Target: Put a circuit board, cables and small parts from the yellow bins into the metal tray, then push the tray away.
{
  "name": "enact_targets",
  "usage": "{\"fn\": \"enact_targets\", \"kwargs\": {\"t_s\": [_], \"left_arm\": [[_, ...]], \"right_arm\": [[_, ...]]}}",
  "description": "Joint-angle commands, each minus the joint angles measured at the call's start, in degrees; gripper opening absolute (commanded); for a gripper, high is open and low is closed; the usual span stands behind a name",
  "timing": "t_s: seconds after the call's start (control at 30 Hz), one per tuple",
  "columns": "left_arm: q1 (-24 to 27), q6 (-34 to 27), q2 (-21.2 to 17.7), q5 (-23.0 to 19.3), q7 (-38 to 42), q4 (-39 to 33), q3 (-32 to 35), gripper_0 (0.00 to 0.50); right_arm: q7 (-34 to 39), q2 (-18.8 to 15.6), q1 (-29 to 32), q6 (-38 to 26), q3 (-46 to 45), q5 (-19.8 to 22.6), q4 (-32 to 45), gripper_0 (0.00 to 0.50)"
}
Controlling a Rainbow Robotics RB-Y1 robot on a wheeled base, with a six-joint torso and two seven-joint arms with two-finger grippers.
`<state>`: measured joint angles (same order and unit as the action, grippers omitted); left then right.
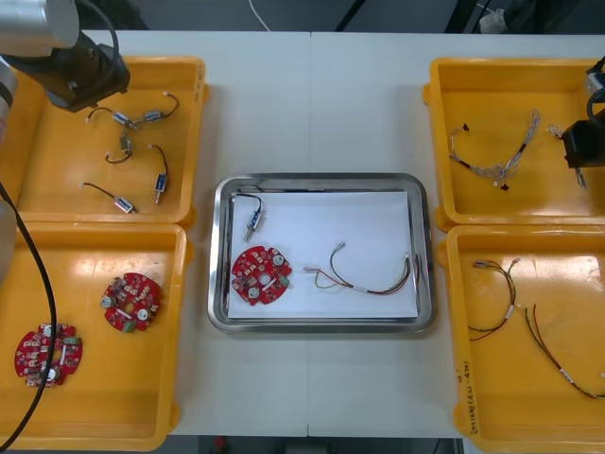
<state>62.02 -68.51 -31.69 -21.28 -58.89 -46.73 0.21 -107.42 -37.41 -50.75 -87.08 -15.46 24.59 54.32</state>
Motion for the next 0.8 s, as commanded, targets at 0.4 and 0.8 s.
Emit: {"fn": "enact_targets", "kwargs": {"t_s": [0.4, 0.8], "left_arm": [[1.5, 8.0, 0.6, -1.0, 2.2, 4.1, -3.4, 0.500], [-1.1, 11.3, 1.4, -1.5, 2.2, 4.1, -6.0, 0.500]], "right_arm": [[0.7, -0.6, 0.3, -22.9, -5.2, -3.1, 20.6, 0.000], [0.3, -0.8, 4.1, -22.9, -3.4, -1.1, 38.9, 0.000]]}}
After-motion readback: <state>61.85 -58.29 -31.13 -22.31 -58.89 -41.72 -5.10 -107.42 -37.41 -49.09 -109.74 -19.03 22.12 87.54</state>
